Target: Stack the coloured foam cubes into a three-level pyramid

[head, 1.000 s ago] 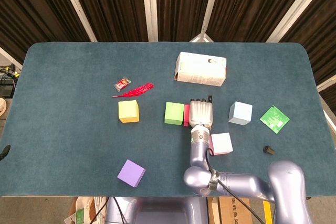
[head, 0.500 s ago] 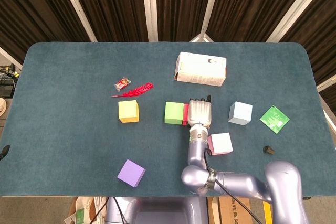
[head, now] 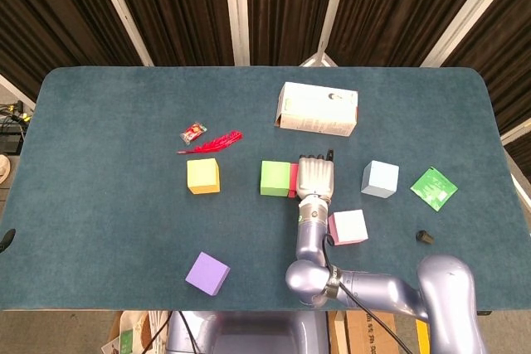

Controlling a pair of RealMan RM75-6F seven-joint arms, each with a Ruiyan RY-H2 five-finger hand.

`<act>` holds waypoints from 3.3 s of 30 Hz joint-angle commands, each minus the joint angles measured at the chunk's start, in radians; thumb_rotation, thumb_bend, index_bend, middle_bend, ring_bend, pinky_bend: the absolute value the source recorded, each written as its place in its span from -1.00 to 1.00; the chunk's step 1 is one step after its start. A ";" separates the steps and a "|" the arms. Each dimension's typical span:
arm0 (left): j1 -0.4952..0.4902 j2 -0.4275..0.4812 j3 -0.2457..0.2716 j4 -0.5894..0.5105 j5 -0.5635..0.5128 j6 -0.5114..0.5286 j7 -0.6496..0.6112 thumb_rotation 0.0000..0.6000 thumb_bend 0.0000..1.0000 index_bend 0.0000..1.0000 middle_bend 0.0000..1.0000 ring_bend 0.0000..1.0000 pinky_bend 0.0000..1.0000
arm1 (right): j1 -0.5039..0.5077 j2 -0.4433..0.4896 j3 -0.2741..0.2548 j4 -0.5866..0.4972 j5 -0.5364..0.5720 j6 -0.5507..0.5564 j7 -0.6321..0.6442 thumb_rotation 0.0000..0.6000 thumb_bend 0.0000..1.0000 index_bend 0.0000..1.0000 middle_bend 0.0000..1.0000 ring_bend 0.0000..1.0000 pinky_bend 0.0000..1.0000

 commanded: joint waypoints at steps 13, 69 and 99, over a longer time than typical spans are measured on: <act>0.000 -0.001 -0.001 -0.001 -0.003 0.001 0.002 1.00 -0.37 -0.92 -1.00 -1.00 -1.00 | -0.012 0.001 0.001 0.002 0.000 -0.016 0.002 1.00 -0.34 -0.28 -0.24 -0.53 -1.00; 0.000 -0.002 -0.002 -0.008 -0.011 0.000 0.009 1.00 -0.37 -0.93 -1.00 -1.00 -1.00 | -0.005 0.031 0.009 -0.050 0.052 -0.011 -0.038 1.00 -0.34 -0.58 -0.63 -0.80 -1.00; 0.004 -0.075 -0.012 0.062 0.054 0.090 0.040 1.00 -0.37 -0.98 -1.00 -1.00 -1.00 | -0.233 0.360 -0.064 -0.432 -0.243 -0.040 0.224 1.00 -0.57 -1.00 -1.00 -1.00 -1.00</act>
